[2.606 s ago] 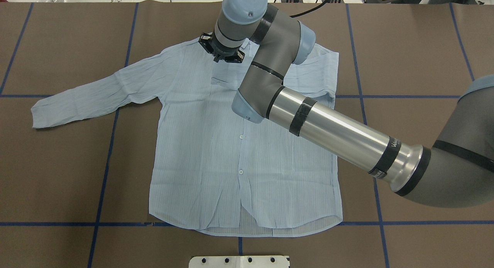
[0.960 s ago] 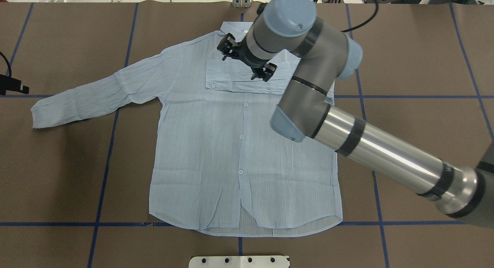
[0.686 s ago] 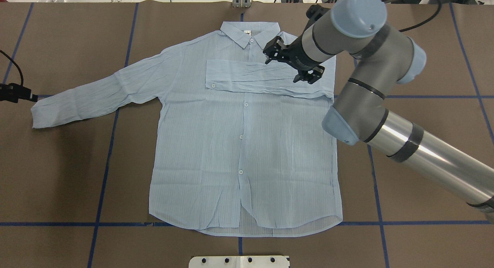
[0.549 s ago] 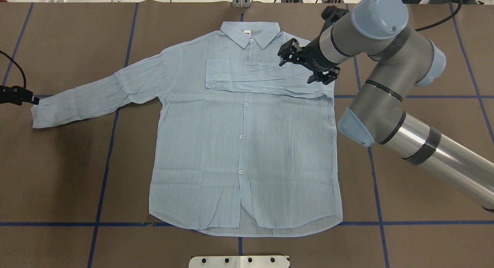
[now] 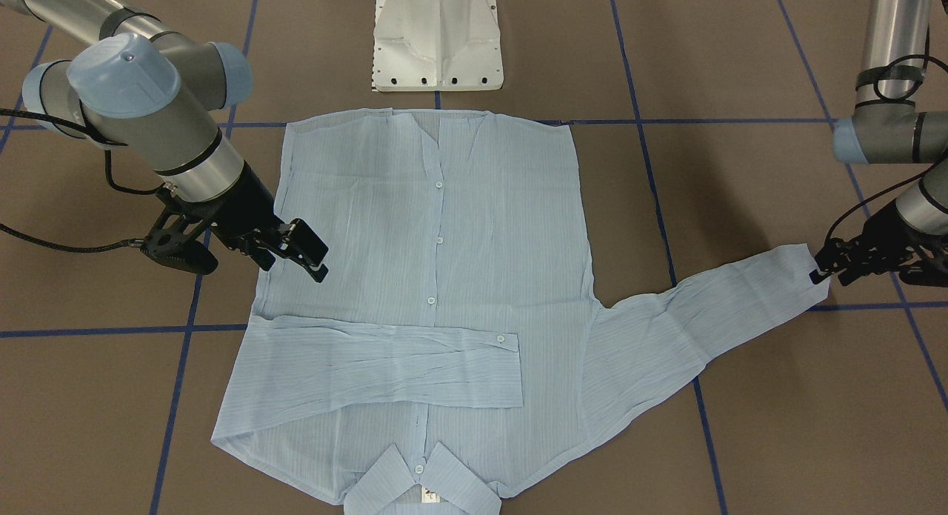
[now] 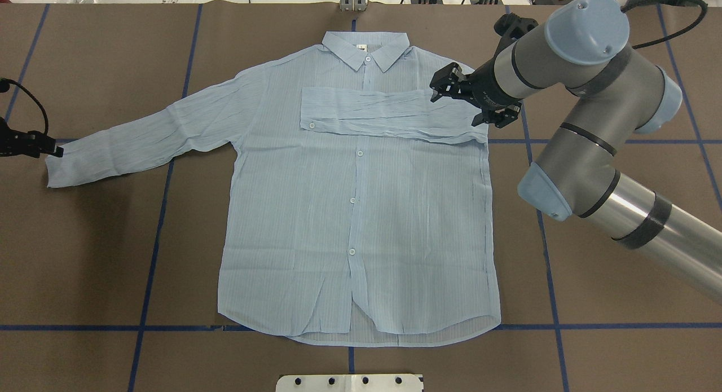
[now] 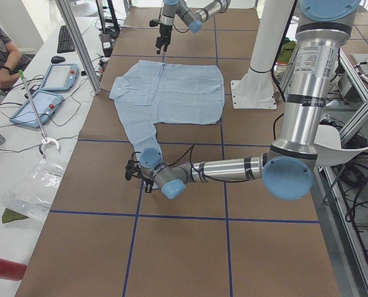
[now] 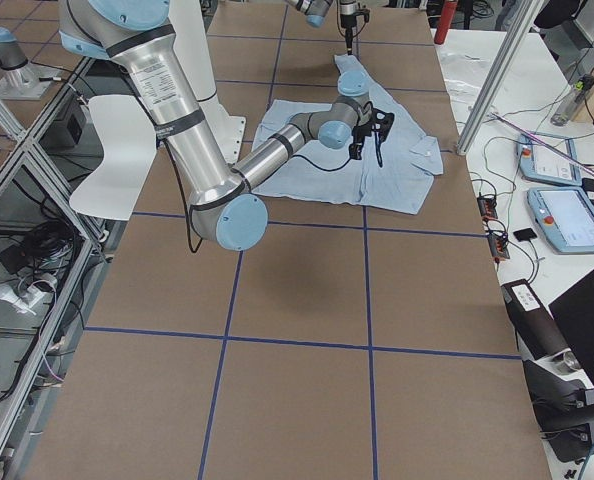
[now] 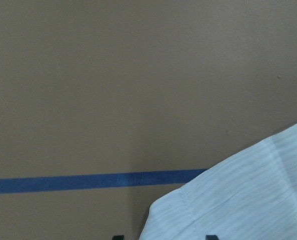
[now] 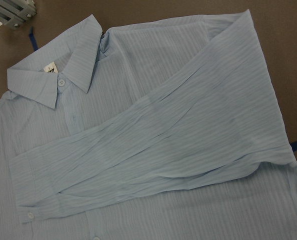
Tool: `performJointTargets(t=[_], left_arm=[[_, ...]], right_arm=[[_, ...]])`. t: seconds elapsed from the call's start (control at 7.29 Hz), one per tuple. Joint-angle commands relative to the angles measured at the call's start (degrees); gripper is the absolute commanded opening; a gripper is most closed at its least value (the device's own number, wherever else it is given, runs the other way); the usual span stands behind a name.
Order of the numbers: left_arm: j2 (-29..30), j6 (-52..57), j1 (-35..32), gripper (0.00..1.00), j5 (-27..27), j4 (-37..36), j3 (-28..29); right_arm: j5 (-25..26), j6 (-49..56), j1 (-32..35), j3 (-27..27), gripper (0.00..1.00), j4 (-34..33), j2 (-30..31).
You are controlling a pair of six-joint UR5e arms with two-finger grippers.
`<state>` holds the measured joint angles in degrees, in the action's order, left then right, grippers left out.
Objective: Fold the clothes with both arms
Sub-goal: 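Release the sleeve and raise the right gripper while the left gripper approaches the other cuff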
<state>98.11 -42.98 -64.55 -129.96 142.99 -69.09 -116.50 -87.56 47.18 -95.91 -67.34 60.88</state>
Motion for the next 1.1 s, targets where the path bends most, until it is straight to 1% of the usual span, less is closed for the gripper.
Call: performJointTargets(t=[0.0,0.27,0.41,0.55,0.69,0.82,0.96], left_arm=[[0.1,0.0,0.4,0.6,0.2,0.0,0.5],[0.1,-0.1,1.0,0.56,0.9,0.0,0.5],[0.1,-0.1,1.3,0.47,0.9,-0.1,0.4],[0.1,0.0,1.4,0.15,1.0,-0.1,0.5],[0.1,-0.1,1.5,0.0,1.0,-0.1,0.1],[-0.3,-0.4,1.4,0.0,0.5,-0.6,-2.8],[-0.1,-2.7,1.4,0.0,0.3,-2.6,-6.8]], right_arm=[[0.2,0.0,-0.1,-0.4,0.99,0.0,0.6],[0.2,0.0,-0.1,-0.3,0.98,0.0,0.7],[0.2,-0.1,-0.1,-0.3,0.98,0.0,0.7],[0.4,-0.2,-0.2,-0.2,0.98,-0.2,0.7],[0.4,-0.2,-0.2,-0.4,0.99,-1.6,0.6],[0.4,-0.2,-0.2,-0.5,0.99,-2.9,-0.1],[0.4,-0.2,-0.2,-1.3,0.99,-2.9,0.4]])
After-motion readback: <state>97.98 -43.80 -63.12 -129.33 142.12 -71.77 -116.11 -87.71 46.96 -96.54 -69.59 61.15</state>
